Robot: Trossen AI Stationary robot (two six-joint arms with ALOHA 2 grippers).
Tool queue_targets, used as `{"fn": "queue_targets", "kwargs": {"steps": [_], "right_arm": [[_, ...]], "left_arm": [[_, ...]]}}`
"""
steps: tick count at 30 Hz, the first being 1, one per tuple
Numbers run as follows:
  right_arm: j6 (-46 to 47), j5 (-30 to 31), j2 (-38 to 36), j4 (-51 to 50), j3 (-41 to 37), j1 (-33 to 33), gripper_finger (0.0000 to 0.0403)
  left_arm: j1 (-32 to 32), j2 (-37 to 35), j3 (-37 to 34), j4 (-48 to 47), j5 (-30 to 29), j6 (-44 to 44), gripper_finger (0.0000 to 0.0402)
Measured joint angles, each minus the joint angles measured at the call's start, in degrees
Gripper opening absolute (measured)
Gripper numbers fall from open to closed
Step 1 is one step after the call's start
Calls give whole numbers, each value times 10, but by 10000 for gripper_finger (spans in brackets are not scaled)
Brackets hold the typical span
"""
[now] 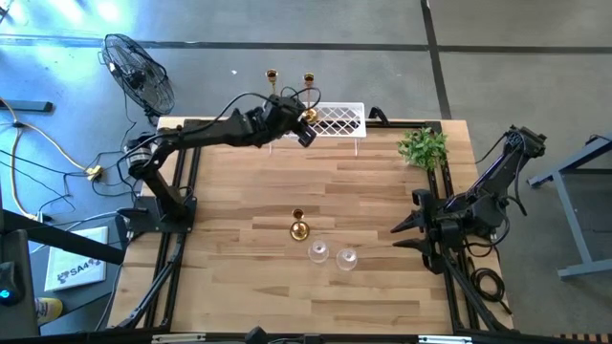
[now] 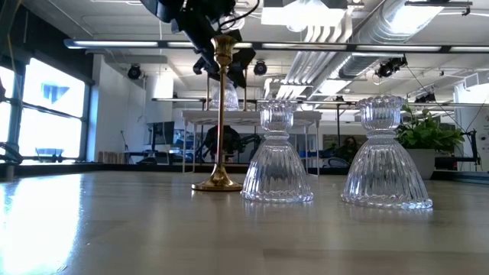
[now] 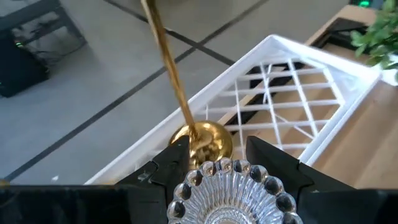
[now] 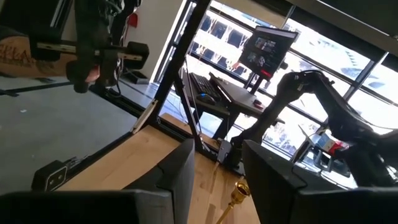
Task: Pick & Place candle stick holders
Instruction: Put the top glass candle holder on the shelf
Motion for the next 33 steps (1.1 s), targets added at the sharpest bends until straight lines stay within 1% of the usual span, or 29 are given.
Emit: {"fn": "queue_targets", "kwargs": {"steps": [6, 14, 20, 23, 33], "right_arm": [[1, 0, 0, -5, 0, 0, 130], [2, 1, 0, -10, 0, 0, 130], [4, 0, 0, -18, 0, 0, 130], [4, 0, 0, -18, 0, 0, 130], [6, -1, 0, -18, 0, 0, 130]], "left_arm": [[-9, 0, -23, 29, -63, -17, 144], [-10, -2, -58, 67, -94, -77, 144], [-25, -2, -61, 70, -145, -75, 143], [-25, -3, -62, 81, -149, -61, 143], [-23, -5, -63, 98, -175, -59, 143]]}}
